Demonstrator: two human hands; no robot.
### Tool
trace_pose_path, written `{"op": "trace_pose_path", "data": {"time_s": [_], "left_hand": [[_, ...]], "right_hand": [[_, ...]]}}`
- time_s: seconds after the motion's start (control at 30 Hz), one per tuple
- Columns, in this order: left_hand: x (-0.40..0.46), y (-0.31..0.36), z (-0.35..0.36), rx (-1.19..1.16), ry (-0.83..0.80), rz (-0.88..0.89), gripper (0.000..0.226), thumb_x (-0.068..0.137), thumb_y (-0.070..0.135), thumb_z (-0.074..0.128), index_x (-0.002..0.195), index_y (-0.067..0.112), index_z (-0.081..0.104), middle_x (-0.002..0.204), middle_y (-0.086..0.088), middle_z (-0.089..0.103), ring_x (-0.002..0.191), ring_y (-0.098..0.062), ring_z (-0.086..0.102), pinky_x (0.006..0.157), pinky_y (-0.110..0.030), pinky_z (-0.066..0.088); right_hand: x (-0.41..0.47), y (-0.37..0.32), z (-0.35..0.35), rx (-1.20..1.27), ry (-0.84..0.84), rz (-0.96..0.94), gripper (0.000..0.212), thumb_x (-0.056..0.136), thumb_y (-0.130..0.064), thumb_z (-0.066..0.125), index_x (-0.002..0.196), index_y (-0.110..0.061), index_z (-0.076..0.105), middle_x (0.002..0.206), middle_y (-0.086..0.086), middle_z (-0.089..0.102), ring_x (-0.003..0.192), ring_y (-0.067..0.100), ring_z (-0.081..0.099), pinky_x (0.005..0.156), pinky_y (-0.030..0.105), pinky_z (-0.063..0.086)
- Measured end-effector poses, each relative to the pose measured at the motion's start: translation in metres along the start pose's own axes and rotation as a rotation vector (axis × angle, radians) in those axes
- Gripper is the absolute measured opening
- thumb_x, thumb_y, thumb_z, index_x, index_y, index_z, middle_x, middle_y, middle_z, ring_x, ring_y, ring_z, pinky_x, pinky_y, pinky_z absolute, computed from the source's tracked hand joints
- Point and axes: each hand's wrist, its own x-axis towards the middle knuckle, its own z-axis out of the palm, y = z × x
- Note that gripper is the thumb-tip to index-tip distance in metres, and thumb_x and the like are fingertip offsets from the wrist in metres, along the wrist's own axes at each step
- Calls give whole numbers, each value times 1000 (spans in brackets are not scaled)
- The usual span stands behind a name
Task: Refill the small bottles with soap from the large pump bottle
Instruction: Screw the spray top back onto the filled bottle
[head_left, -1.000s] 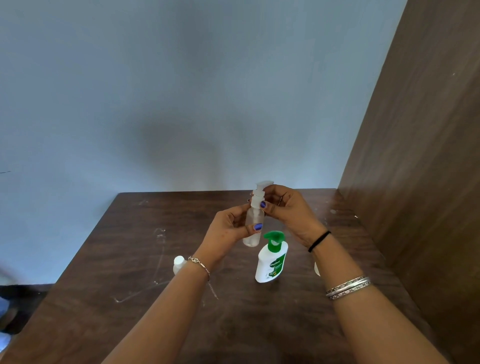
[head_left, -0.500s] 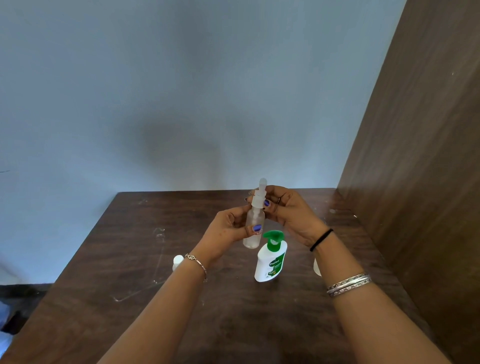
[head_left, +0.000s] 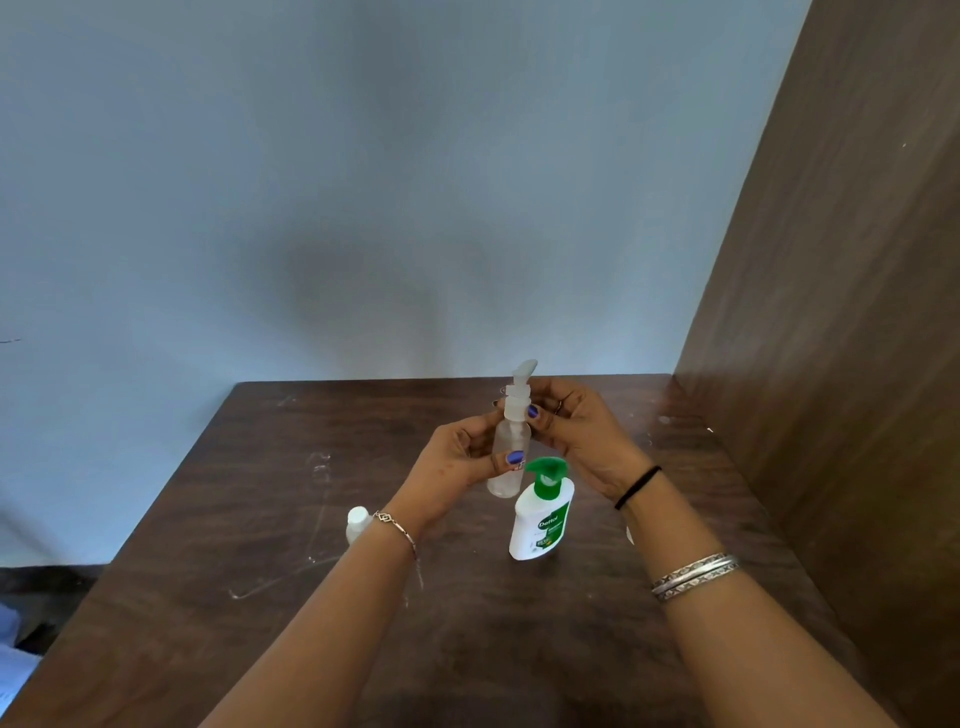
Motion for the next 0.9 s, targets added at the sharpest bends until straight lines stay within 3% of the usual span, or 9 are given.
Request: {"op": "trace_pose_path", "data": {"time_s": [0.13, 0.23, 0.33, 0.43, 0.57, 0.73, 0.9], "left_hand": [[-2, -2, 3, -13, 41, 4, 42, 78, -3, 63, 119, 6, 57, 93, 8, 72, 88, -3, 66, 80, -17, 52], [-2, -4, 5, -14, 77, 13, 40, 78, -2, 63, 116, 7, 58, 103, -6, 68, 91, -7, 66, 85, -22, 52], [-1, -4, 2, -3, 75, 9, 37, 78, 0, 64, 115, 8, 59, 106, -9, 68, 92, -10, 66, 90, -26, 52], [1, -3, 1, -2, 77, 7, 34, 78, 1, 65, 110, 12, 61, 104, -9, 68, 91, -10, 66, 86, -24, 53], [2, -4, 3, 9, 112, 11, 40, 77, 2, 67, 116, 8, 59, 106, -10, 68, 96, -17, 65, 91, -30, 50], [-1, -7, 9, -2, 162, 31, 33, 77, 2, 66, 109, 7, 62, 106, -12, 68, 98, -21, 65, 93, -35, 50], [0, -3, 4, -15, 107, 34, 41, 77, 1, 65, 116, 12, 58, 106, -7, 67, 91, -10, 66, 89, -26, 52]], "right_hand": [[1, 4, 4, -90, 118, -38, 23, 79, 11, 61, 92, -9, 59, 80, -5, 69, 78, 6, 65, 71, 16, 54], [2, 7, 12, -166, 167, -43, 30, 78, 9, 65, 104, 0, 53, 89, 1, 57, 82, 7, 57, 70, 13, 52], [2, 3, 13, -97, 90, -1, 34, 81, 3, 62, 112, -10, 54, 99, -2, 63, 94, 11, 60, 81, 20, 54], [1, -3, 12, 62, -10, 41, 31, 85, -8, 53, 116, -8, 57, 100, -7, 72, 98, 8, 66, 87, 24, 54], [2, -2, 18, -27, 125, -19, 22, 84, 8, 57, 96, -9, 62, 83, -6, 71, 80, 6, 66, 76, 18, 55], [6, 8, 28, -116, 294, -60, 26, 74, 4, 71, 79, -15, 54, 78, 0, 58, 75, 11, 56, 68, 19, 52], [6, 5, 19, 63, 131, -19, 18, 79, 2, 63, 91, -11, 61, 83, 0, 71, 84, 15, 65, 76, 24, 56]]}}
